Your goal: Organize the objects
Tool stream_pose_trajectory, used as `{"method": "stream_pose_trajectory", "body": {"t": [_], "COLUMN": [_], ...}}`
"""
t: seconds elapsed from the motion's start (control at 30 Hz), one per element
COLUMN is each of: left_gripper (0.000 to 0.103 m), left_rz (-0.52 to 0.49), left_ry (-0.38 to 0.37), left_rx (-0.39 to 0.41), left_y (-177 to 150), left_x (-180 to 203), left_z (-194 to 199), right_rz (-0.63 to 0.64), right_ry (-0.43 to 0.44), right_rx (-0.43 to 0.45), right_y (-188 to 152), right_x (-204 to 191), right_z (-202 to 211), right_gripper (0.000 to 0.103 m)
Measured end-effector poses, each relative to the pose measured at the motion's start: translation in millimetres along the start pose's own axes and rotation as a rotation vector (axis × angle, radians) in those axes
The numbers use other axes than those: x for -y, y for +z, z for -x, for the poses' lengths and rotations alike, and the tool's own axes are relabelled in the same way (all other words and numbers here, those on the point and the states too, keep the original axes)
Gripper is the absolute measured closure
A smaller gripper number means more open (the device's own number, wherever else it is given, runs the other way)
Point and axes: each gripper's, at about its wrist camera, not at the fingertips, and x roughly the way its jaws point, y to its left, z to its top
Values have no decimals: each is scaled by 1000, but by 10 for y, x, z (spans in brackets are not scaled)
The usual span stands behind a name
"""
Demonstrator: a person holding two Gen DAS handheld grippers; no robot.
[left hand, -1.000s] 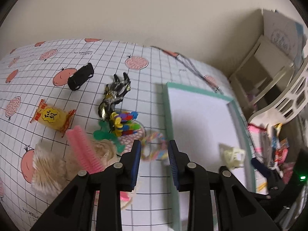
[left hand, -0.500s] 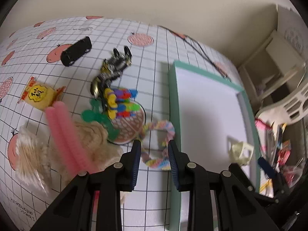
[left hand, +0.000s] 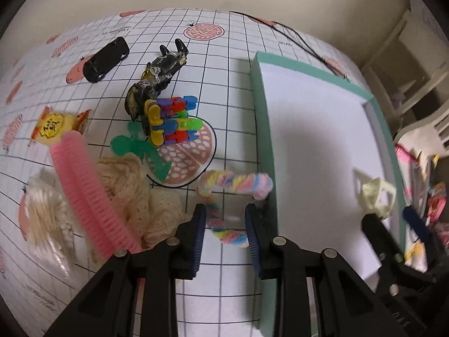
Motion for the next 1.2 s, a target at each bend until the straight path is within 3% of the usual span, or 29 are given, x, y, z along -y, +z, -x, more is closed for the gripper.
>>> {"method": "stream_pose_trajectory", "body": {"t": [0.1,0.23,0.6,0.8,0.97,1.2], "left_gripper": [88,95,98,98,98,98], "left_rz": [-42,-52,-37,-1,-7,-72], "left_ry": [53,62,29,-10,-112,-169], "left_rx": [3,6,36,106,206,134], "left_y": [-31,2,55,131,144,55], "left_x": [45,17,-62,-67,5,301], "left_z": [-9,-26,46,226,451,287], "right_rz": [-1,-2,-3,-7,-13,-12], "right_ry": [0,3,9,11,8,0], "right_rx": [-1,-3,1,8,6,4], "right_y": [0,0,2,3,2,-5], "right_x": [19,36,69,94,115,131], "right_z": [0,3,13,34,31,22], "right_gripper": [0,0,0,0,0,0]}}
